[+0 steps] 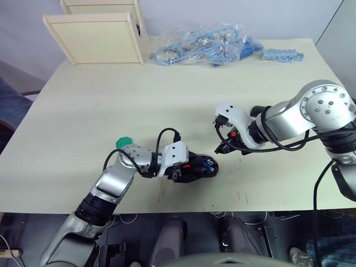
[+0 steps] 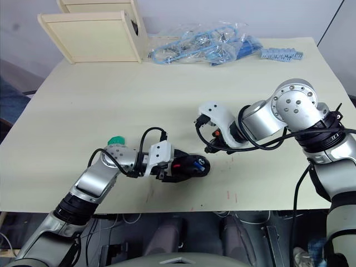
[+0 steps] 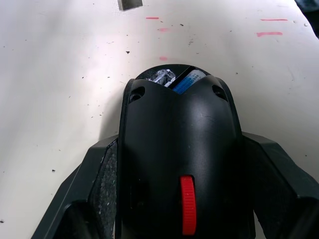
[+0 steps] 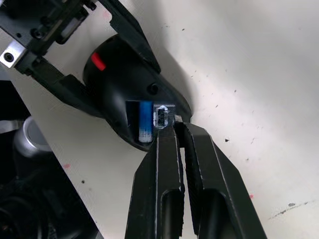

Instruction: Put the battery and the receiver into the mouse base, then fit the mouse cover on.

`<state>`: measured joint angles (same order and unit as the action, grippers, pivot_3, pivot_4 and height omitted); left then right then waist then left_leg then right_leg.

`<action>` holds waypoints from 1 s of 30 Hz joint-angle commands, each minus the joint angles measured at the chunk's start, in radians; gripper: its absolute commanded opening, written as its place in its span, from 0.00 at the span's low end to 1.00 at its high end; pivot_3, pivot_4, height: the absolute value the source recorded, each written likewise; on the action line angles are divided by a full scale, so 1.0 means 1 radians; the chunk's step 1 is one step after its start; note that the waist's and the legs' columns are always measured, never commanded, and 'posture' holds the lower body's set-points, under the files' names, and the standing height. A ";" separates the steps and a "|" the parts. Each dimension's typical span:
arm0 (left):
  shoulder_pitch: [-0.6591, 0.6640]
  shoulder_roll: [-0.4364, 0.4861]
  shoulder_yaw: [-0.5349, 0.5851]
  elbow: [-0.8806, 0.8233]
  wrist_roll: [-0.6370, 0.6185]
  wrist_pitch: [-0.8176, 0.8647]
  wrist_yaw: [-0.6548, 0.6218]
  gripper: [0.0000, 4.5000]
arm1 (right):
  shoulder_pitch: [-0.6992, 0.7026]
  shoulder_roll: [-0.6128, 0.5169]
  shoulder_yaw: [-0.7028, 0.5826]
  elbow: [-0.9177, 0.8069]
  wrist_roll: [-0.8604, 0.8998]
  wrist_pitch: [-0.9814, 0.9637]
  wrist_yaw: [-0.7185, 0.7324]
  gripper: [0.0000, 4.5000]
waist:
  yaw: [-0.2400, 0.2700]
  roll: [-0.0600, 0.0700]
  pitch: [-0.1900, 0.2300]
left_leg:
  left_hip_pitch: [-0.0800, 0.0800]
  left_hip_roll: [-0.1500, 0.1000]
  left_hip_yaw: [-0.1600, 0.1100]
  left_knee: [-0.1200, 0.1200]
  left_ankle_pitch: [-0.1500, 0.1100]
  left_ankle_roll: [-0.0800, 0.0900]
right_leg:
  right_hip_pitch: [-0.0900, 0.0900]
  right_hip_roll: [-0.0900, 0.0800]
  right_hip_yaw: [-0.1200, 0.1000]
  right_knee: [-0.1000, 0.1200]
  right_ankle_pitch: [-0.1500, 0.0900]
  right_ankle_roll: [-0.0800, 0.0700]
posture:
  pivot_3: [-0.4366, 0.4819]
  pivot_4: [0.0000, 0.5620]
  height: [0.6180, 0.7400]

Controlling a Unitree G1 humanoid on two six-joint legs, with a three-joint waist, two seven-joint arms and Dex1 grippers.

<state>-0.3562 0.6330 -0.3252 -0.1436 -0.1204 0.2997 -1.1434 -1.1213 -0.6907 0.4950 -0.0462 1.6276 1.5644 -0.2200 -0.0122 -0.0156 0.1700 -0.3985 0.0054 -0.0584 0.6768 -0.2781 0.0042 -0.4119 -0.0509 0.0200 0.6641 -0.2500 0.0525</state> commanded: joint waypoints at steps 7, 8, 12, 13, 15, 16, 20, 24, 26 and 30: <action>0.012 0.003 -0.040 0.003 0.024 0.010 -0.003 0.65 | -0.038 0.105 0.003 0.006 -0.103 0.050 -0.004 0.00 | -0.001 0.000 0.000 | 0.000 0.000 0.000 0.000 0.000 0.000 | 0.000 0.000 0.000 0.000 0.000 0.000 | 0.48 0.27 1.00; 0.011 0.003 -0.040 0.003 0.024 0.010 -0.003 0.65 | -0.044 0.103 0.019 -0.013 -0.130 0.050 0.006 0.00 | -0.001 0.000 0.000 | 0.000 0.000 0.000 0.000 0.000 0.000 | 0.000 0.000 0.000 0.000 0.000 0.000 | 0.48 0.27 1.00; 0.013 0.004 -0.040 0.006 0.027 0.002 -0.003 0.65 | -0.052 0.098 0.053 -0.051 -0.152 0.050 0.049 0.00 | -0.001 0.000 0.000 | 0.000 0.000 -0.001 0.000 0.000 0.000 | 0.000 0.000 -0.001 0.000 0.000 0.000 | 0.48 0.27 1.00; 0.014 0.004 -0.040 0.005 0.028 0.001 -0.003 0.65 | -0.051 0.098 0.057 -0.056 -0.156 0.050 0.058 0.00 | -0.001 0.000 0.000 | 0.000 0.000 -0.001 0.000 0.000 0.000 | 0.000 0.000 -0.001 0.000 0.000 0.000 | 0.48 0.27 1.00; 0.014 0.004 -0.041 0.003 0.027 0.003 -0.002 0.65 | -0.048 0.100 0.061 -0.059 -0.164 0.050 0.066 0.00 | -0.001 0.000 0.000 | 0.000 0.000 -0.001 0.000 0.000 0.000 | 0.000 0.000 -0.001 0.000 0.000 0.000 | 0.48 0.27 1.00; 0.014 0.004 -0.041 0.003 0.027 0.004 -0.003 0.65 | -0.048 0.101 0.061 -0.059 -0.168 0.050 0.070 0.00 | -0.001 0.000 0.000 | 0.000 0.000 -0.001 0.000 0.000 0.000 | 0.000 0.000 -0.001 0.000 0.000 0.000 | 0.48 0.27 1.00; 0.012 0.003 -0.042 0.007 0.027 0.004 -0.004 0.65 | -0.044 0.108 0.058 -0.057 -0.167 0.050 0.077 0.00 | -0.001 0.000 0.000 | 0.000 0.000 -0.001 0.000 0.000 0.000 | 0.000 0.000 -0.001 0.000 0.000 0.000 | 0.48 0.27 1.00; 0.011 0.002 -0.044 0.011 0.027 0.000 -0.006 0.65 | -0.037 0.111 0.058 -0.056 -0.159 0.050 0.073 0.00 | -0.001 0.000 0.000 | 0.000 0.000 -0.001 0.000 0.000 0.000 | 0.000 0.000 -0.001 0.000 0.000 0.000 | 0.48 0.27 1.00; 0.013 0.002 -0.045 0.012 0.028 -0.001 -0.005 0.65 | -0.028 0.116 0.050 -0.048 -0.147 0.050 0.063 0.00 | -0.001 0.000 0.000 | 0.000 0.000 -0.001 0.000 0.000 0.000 | 0.000 0.000 -0.001 0.000 0.000 0.000 | 0.48 0.27 1.00; 0.016 0.001 -0.050 -0.002 0.028 0.006 -0.002 0.65 | -0.013 0.127 0.033 -0.031 -0.117 0.050 0.038 0.00 | -0.001 0.000 0.000 | 0.000 0.000 -0.001 0.000 0.000 0.000 | 0.000 0.000 -0.001 0.000 0.000 0.000 | 0.48 0.27 1.00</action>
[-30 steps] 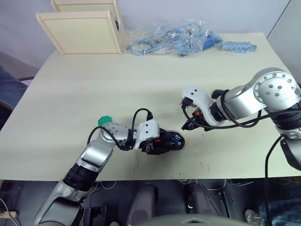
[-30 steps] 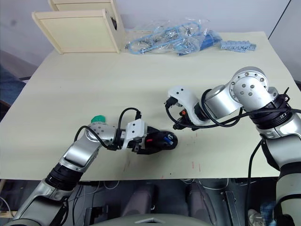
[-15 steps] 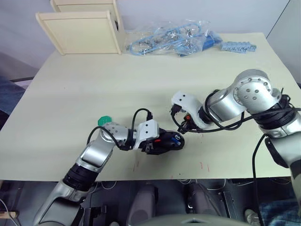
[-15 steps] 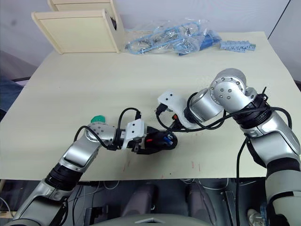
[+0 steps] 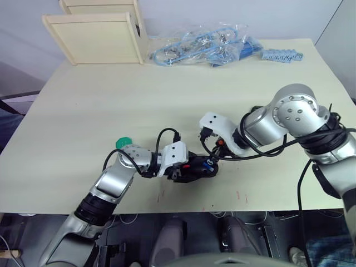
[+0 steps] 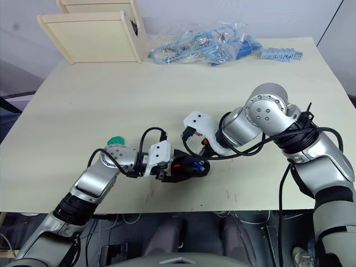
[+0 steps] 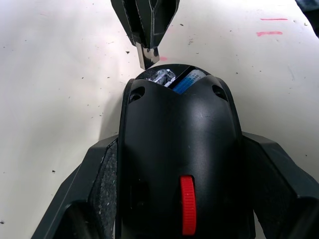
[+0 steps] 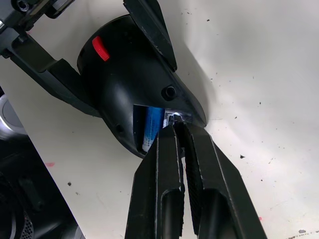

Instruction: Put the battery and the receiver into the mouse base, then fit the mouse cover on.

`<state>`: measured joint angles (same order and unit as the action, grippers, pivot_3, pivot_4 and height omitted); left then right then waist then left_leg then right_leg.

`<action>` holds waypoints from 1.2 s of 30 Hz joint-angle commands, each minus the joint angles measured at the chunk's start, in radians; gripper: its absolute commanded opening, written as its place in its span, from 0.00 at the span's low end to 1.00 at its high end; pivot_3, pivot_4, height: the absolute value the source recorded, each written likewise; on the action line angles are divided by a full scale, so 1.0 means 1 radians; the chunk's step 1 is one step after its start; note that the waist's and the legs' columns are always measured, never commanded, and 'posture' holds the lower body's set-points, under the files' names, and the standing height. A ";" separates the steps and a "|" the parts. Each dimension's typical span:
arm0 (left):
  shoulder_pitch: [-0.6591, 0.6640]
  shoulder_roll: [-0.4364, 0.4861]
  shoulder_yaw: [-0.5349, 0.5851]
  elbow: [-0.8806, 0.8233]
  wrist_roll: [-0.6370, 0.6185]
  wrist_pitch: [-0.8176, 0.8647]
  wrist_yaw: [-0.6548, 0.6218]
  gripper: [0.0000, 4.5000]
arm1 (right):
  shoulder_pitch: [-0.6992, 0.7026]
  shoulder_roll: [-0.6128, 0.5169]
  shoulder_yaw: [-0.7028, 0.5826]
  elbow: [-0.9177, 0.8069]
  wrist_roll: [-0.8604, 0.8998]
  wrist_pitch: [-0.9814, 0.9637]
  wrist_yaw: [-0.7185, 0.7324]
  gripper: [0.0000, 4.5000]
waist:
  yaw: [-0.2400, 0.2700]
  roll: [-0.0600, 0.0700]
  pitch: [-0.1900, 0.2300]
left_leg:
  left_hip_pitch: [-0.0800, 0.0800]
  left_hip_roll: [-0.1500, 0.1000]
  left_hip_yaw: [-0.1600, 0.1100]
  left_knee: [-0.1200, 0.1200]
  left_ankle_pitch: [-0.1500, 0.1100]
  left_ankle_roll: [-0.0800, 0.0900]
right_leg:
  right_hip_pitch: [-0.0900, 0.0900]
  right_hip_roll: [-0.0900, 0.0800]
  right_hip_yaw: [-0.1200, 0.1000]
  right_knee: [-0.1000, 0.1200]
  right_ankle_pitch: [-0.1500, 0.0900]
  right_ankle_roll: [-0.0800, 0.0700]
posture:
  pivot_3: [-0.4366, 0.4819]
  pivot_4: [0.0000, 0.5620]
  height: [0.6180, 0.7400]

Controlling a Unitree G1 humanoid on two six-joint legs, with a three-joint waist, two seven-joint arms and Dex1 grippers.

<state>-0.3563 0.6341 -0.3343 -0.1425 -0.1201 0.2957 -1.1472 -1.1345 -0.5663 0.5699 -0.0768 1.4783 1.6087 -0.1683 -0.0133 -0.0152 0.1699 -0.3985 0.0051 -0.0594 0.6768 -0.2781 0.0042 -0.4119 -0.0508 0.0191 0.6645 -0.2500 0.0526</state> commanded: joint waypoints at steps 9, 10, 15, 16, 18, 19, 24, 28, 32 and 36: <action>0.015 0.002 -0.040 -0.022 0.020 0.029 0.001 0.65 | 0.012 0.005 -0.043 0.008 0.051 0.006 -0.049 0.00 | 0.000 0.000 0.000 | 0.000 0.000 0.000 0.000 0.000 0.000 | 0.000 0.000 0.000 0.000 0.000 0.000 | 0.48 0.27 1.00; 0.014 0.002 -0.040 -0.022 0.019 0.030 0.000 0.65 | 0.014 0.006 -0.042 0.009 0.049 0.006 -0.051 0.00 | 0.000 0.000 0.000 | 0.000 0.000 0.000 0.000 0.000 0.000 | 0.000 0.000 0.000 0.000 0.000 0.000 | 0.48 0.27 1.00; 0.012 0.002 -0.039 -0.021 0.020 0.030 -0.001 0.65 | 0.021 0.009 -0.042 0.010 0.040 0.006 -0.054 0.00 | 0.000 0.000 0.000 | 0.000 0.000 0.000 0.000 0.000 0.000 | 0.000 0.000 0.000 0.000 0.000 0.000 | 0.48 0.27 1.00; 0.012 0.002 -0.039 -0.021 0.020 0.030 -0.001 0.65 | 0.022 0.009 -0.041 0.010 0.038 0.006 -0.055 0.00 | 0.000 0.000 0.000 | 0.000 0.000 0.000 0.000 0.000 0.000 | 0.000 0.000 0.000 0.000 0.000 0.000 | 0.48 0.27 1.00; 0.011 0.002 -0.038 -0.017 0.020 0.027 -0.003 0.65 | 0.024 0.014 -0.045 0.016 0.026 0.006 -0.057 0.00 | 0.000 0.000 0.000 | 0.000 0.000 0.000 0.000 0.000 0.000 | 0.000 0.000 0.000 0.000 0.000 0.000 | 0.48 0.27 1.00; 0.011 0.002 -0.038 -0.015 0.020 0.026 -0.003 0.65 | 0.026 0.016 -0.046 0.017 0.018 0.006 -0.056 0.00 | 0.000 0.000 0.000 | 0.000 0.000 0.000 0.000 0.000 0.000 | 0.000 0.000 0.000 0.000 0.000 0.000 | 0.48 0.27 1.00; 0.011 -0.001 -0.039 -0.009 0.022 0.020 0.000 0.65 | 0.040 0.012 -0.040 0.004 0.003 0.006 -0.050 0.00 | 0.000 0.000 0.000 | 0.000 0.000 0.000 0.000 0.000 0.000 | 0.000 0.000 0.000 0.000 0.000 0.000 | 0.48 0.27 1.00; 0.017 -0.003 -0.041 -0.009 0.023 0.016 0.003 0.65 | 0.050 0.012 -0.043 0.002 -0.011 0.006 -0.046 0.00 | 0.000 0.000 0.000 | 0.000 0.000 0.000 0.000 0.000 0.000 | 0.000 0.000 0.000 0.000 0.000 0.000 | 0.48 0.27 1.00; 0.020 -0.004 -0.042 -0.008 0.024 0.012 0.006 0.65 | 0.057 0.011 -0.042 -0.003 -0.025 0.006 -0.041 0.00 | 0.000 0.000 0.000 | 0.000 0.000 0.000 0.000 0.000 0.000 | 0.000 0.000 0.000 -0.001 0.000 0.000 | 0.48 0.27 1.00; 0.022 -0.006 -0.045 -0.005 0.026 0.005 0.010 0.65 | 0.057 0.009 -0.024 -0.027 -0.048 0.006 -0.031 0.00 | 0.001 0.000 0.000 | 0.000 0.000 0.000 0.000 0.000 0.000 | 0.000 0.000 0.000 -0.001 0.000 0.000 | 0.48 0.27 1.00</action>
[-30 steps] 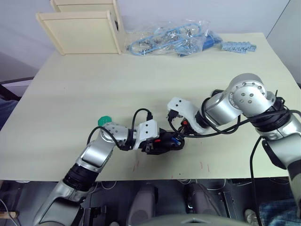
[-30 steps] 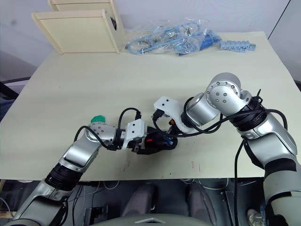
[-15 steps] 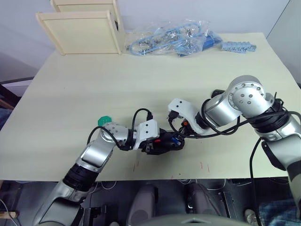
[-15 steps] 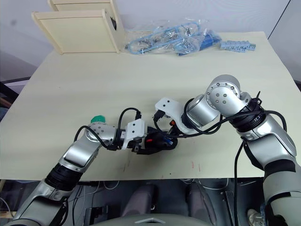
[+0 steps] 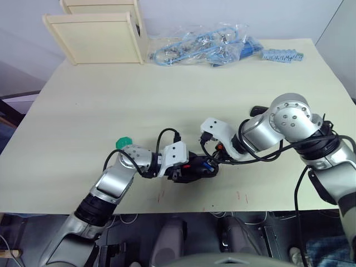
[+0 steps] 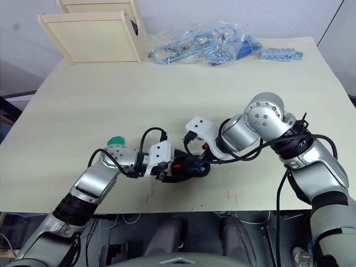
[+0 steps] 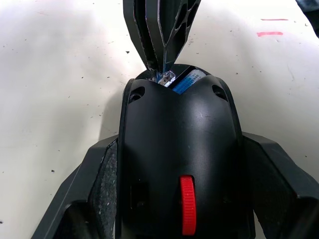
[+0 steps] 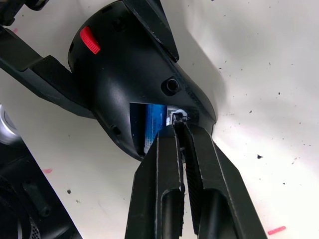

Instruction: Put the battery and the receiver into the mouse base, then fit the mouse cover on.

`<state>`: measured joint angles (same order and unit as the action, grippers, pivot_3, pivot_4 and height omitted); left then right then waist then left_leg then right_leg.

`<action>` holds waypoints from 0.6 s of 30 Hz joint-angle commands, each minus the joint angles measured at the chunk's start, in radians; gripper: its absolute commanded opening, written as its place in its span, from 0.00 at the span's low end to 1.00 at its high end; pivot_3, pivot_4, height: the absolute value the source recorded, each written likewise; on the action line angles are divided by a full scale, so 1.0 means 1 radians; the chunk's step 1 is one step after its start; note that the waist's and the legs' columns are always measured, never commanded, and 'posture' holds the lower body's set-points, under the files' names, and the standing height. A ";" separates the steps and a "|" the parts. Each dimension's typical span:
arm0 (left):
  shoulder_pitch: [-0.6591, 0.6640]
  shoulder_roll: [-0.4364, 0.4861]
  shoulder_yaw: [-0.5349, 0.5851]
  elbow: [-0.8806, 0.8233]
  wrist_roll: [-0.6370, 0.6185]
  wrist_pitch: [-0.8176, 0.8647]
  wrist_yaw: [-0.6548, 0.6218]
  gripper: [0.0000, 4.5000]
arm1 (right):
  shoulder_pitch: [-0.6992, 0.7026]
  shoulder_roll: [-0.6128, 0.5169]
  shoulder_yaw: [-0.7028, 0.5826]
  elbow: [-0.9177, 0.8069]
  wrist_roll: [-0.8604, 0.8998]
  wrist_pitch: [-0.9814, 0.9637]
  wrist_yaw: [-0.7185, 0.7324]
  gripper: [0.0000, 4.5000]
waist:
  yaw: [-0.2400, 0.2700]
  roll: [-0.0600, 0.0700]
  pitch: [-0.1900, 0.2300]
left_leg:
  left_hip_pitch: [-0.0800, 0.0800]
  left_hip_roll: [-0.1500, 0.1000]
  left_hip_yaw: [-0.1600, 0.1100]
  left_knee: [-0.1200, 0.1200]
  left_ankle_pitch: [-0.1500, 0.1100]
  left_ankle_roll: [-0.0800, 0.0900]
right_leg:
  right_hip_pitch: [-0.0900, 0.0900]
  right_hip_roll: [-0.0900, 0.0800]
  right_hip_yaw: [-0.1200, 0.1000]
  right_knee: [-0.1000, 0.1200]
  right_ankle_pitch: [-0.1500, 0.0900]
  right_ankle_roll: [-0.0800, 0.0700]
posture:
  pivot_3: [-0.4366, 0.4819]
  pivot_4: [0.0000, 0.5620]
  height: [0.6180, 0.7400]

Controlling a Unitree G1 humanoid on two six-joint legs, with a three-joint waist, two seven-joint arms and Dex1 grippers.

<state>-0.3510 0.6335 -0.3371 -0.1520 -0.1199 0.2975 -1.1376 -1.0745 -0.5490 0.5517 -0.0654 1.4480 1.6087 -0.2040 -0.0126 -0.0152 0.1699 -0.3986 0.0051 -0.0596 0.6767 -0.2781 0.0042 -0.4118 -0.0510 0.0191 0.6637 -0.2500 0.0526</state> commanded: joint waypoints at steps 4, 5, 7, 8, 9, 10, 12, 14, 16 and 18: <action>0.018 -0.007 -0.044 0.007 0.026 0.001 0.002 0.65 | -0.002 -0.006 0.018 -0.072 -0.046 0.006 0.009 0.00 | 0.000 0.000 0.000 | 0.000 0.000 0.000 0.000 0.000 0.000 | 0.000 0.000 0.000 0.000 0.000 0.000 | 0.48 0.27 1.00; 0.019 -0.006 -0.045 0.009 0.027 -0.003 0.001 0.65 | 0.001 -0.004 0.021 -0.076 -0.048 0.006 0.011 0.00 | 0.000 0.000 0.000 | 0.000 0.000 0.000 0.000 0.000 0.000 | 0.000 0.000 0.000 0.000 0.000 0.000 | 0.48 0.27 1.00; 0.019 -0.006 -0.045 0.012 0.029 -0.007 0.001 0.65 | 0.004 0.001 0.027 -0.080 -0.055 0.006 0.012 0.00 | 0.000 0.000 0.000 | 0.000 0.000 -0.001 0.000 0.000 0.000 | 0.000 0.000 0.000 0.000 0.000 0.000 | 0.48 0.27 1.00; 0.019 -0.006 -0.046 0.013 0.029 -0.009 0.001 0.65 | 0.002 0.004 0.032 -0.082 -0.061 0.006 0.014 0.00 | 0.000 0.000 0.000 | 0.000 0.000 -0.001 0.000 0.000 0.000 | 0.000 0.000 0.000 0.000 0.000 0.000 | 0.48 0.27 1.00; 0.019 -0.006 -0.045 0.014 0.029 -0.010 0.002 0.65 | 0.001 0.010 0.037 -0.082 -0.067 0.006 0.012 0.00 | 0.000 0.000 0.000 | 0.000 0.000 -0.001 0.000 0.000 0.000 | 0.000 0.000 0.000 0.000 0.000 0.000 | 0.48 0.27 1.00; 0.019 -0.007 -0.046 0.018 0.030 -0.012 0.002 0.65 | 0.004 0.018 0.040 -0.082 -0.071 0.006 0.008 0.00 | -0.001 0.000 0.000 | 0.000 0.000 -0.001 0.000 0.000 0.000 | 0.000 0.000 0.000 0.000 0.000 0.000 | 0.48 0.27 1.00; 0.020 -0.008 -0.047 0.023 0.032 -0.017 0.003 0.65 | 0.005 0.025 0.056 -0.091 -0.078 0.006 0.007 0.00 | -0.001 0.001 -0.001 | 0.001 0.000 -0.001 0.000 0.000 0.000 | 0.000 0.000 0.000 0.000 0.000 0.000 | 0.48 0.27 1.00; 0.022 -0.007 -0.047 0.026 0.032 -0.020 0.004 0.65 | 0.001 0.028 0.071 -0.095 -0.086 0.006 0.011 0.00 | -0.002 0.001 -0.002 | 0.001 0.000 -0.001 0.000 0.000 0.000 | 0.001 0.000 0.000 0.000 0.000 0.000 | 0.48 0.27 1.00; 0.024 -0.007 -0.048 0.026 0.033 -0.023 0.005 0.65 | -0.008 0.029 0.087 -0.104 -0.102 0.006 0.024 0.00 | -0.003 0.003 -0.003 | 0.002 0.000 -0.001 0.000 0.000 0.000 | 0.001 0.000 0.000 0.000 0.000 0.000 | 0.48 0.27 1.00; 0.026 -0.009 -0.048 0.025 0.033 -0.023 0.007 0.65 | -0.016 0.029 0.099 -0.109 -0.115 0.006 0.036 0.00 | -0.004 0.005 -0.005 | 0.002 0.000 -0.001 0.000 0.000 0.000 | 0.001 0.000 0.000 0.000 0.000 0.000 | 0.48 0.27 1.00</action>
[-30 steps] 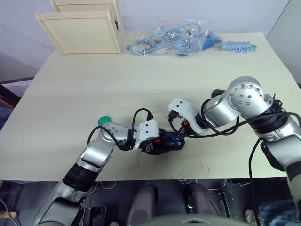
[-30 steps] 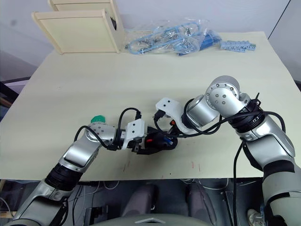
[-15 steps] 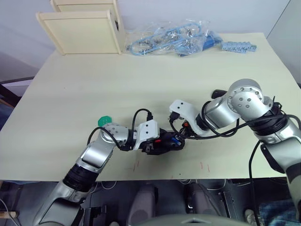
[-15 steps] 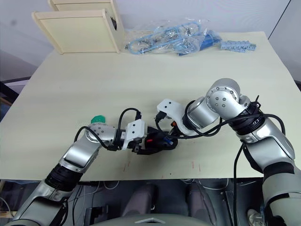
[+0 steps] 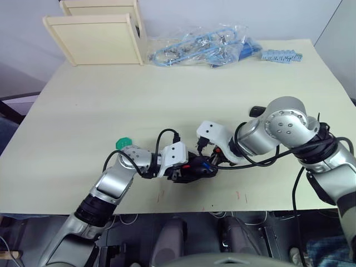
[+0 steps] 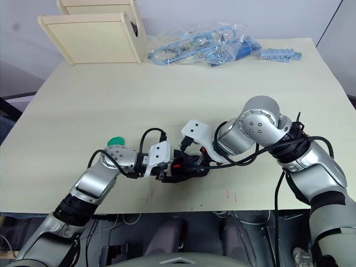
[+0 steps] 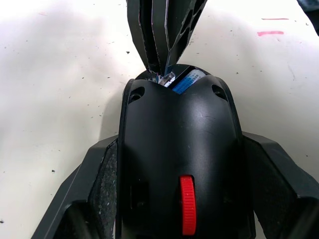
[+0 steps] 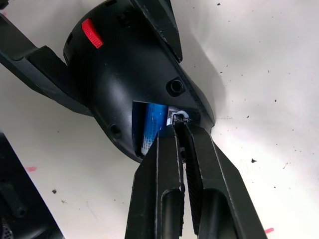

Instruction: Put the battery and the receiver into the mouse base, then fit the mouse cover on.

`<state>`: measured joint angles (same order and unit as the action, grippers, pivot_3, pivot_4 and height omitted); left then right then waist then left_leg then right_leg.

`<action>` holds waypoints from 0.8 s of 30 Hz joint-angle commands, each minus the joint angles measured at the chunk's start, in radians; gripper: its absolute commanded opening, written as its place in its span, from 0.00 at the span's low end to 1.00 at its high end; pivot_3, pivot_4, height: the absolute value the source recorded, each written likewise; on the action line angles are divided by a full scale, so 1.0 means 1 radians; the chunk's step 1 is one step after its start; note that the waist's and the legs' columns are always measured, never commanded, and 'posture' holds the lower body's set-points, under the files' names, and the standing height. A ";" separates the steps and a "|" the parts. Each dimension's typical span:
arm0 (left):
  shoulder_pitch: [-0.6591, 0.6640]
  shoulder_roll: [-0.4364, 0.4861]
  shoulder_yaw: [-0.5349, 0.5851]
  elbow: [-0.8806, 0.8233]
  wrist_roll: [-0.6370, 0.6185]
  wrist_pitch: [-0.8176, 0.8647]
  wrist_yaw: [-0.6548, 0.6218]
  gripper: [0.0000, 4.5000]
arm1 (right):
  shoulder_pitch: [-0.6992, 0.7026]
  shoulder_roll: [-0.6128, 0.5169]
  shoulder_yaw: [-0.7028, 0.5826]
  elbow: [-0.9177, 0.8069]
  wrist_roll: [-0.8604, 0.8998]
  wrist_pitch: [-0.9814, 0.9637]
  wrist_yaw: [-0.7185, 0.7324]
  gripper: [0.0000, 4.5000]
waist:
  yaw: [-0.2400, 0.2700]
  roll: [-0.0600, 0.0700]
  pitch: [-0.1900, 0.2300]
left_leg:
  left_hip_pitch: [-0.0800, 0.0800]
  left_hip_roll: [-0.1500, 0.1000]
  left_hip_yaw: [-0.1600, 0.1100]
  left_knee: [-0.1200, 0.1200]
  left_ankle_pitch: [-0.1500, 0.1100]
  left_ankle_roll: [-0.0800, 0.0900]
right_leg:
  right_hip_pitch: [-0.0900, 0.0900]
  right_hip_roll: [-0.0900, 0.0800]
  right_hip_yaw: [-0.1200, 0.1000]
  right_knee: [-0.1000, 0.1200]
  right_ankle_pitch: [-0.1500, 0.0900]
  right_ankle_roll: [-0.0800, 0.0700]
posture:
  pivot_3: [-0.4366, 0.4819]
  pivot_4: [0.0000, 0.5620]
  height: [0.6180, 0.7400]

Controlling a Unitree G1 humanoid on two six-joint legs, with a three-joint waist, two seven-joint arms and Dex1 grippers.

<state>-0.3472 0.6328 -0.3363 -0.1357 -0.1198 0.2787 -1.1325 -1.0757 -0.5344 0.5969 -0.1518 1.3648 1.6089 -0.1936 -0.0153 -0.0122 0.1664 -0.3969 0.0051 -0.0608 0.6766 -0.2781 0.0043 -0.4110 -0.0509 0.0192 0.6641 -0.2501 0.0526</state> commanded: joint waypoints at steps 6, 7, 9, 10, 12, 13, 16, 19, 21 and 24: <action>0.026 -0.012 -0.052 0.006 0.035 -0.006 0.008 0.65 | -0.015 0.019 0.070 -0.025 -0.058 0.006 0.059 0.00 | -0.001 0.002 -0.003 | 0.000 0.000 0.000 0.000 0.000 0.000 | 0.000 0.000 0.000 0.000 0.000 0.000 | 0.48 0.27 1.00; 0.027 -0.012 -0.052 0.005 0.035 -0.006 0.009 0.65 | -0.014 0.020 0.072 -0.024 -0.058 0.006 0.064 0.00 | -0.001 0.002 -0.004 | 0.000 0.000 0.000 0.000 0.000 0.000 | 0.000 0.000 0.000 0.000 0.000 0.000 | 0.48 0.27 1.00; 0.029 -0.012 -0.053 0.004 0.036 -0.006 0.010 0.65 | -0.013 0.024 0.080 -0.020 -0.059 0.006 0.074 0.00 | -0.001 0.003 -0.005 | 0.000 0.000 -0.001 0.000 0.000 0.000 | 0.000 0.000 0.000 0.000 0.000 0.000 | 0.48 0.27 1.00; 0.029 -0.011 -0.053 0.004 0.036 -0.005 0.010 0.65 | -0.016 0.026 0.087 -0.021 -0.066 0.006 0.080 0.00 | -0.001 0.003 -0.006 | 0.001 0.000 -0.001 0.000 0.000 0.000 | 0.000 0.000 0.000 0.000 0.000 0.000 | 0.48 0.27 1.00; 0.029 -0.011 -0.053 0.004 0.036 -0.003 0.009 0.65 | -0.022 0.031 0.097 -0.018 -0.072 0.006 0.092 0.00 | -0.001 0.003 -0.006 | 0.001 0.000 -0.001 0.000 0.000 0.000 | 0.000 0.000 0.000 0.000 0.000 0.000 | 0.48 0.27 1.00; 0.028 -0.011 -0.053 0.004 0.036 -0.002 0.009 0.65 | -0.023 0.032 0.100 -0.017 -0.076 0.006 0.096 0.00 | -0.001 0.004 -0.007 | 0.001 0.000 -0.001 0.000 0.000 0.000 | 0.000 0.000 0.000 0.000 0.000 0.000 | 0.48 0.27 1.00; 0.027 -0.012 -0.053 0.004 0.036 -0.001 0.009 0.65 | -0.025 0.035 0.110 -0.013 -0.089 0.006 0.110 0.00 | -0.001 0.003 -0.007 | 0.001 0.000 -0.001 0.000 0.000 0.000 | 0.000 0.000 0.000 0.000 0.000 0.000 | 0.48 0.27 1.00; 0.024 -0.013 -0.053 0.000 0.034 0.004 0.009 0.65 | -0.028 0.037 0.113 -0.014 -0.105 0.006 0.122 0.00 | -0.001 0.004 -0.008 | 0.001 0.000 -0.001 0.000 0.000 0.000 | 0.000 0.000 0.000 0.000 0.000 0.000 | 0.48 0.27 1.00; 0.023 -0.014 -0.053 -0.001 0.035 0.005 0.008 0.65 | -0.027 0.039 0.114 -0.013 -0.113 0.006 0.130 0.00 | -0.001 0.004 -0.008 | 0.001 0.000 -0.001 0.000 0.000 0.000 | 0.000 0.000 0.000 0.000 0.000 0.000 | 0.48 0.27 1.00; 0.022 -0.016 -0.054 -0.002 0.035 0.009 0.010 0.65 | -0.023 0.045 0.109 -0.009 -0.126 0.006 0.137 0.00 | -0.001 0.004 -0.008 | 0.001 0.000 -0.001 0.000 0.000 0.000 | 0.000 0.000 0.000 0.000 0.000 0.000 | 0.48 0.27 1.00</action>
<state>-0.3369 0.6293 -0.3362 -0.1350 -0.1185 0.2829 -1.1264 -1.1149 -0.5065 0.6719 -0.1598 1.2397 1.6094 -0.0677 -0.0166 -0.0086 0.1584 -0.3959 0.0051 -0.0619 0.6762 -0.2781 0.0043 -0.4106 -0.0507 0.0195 0.6640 -0.2501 0.0525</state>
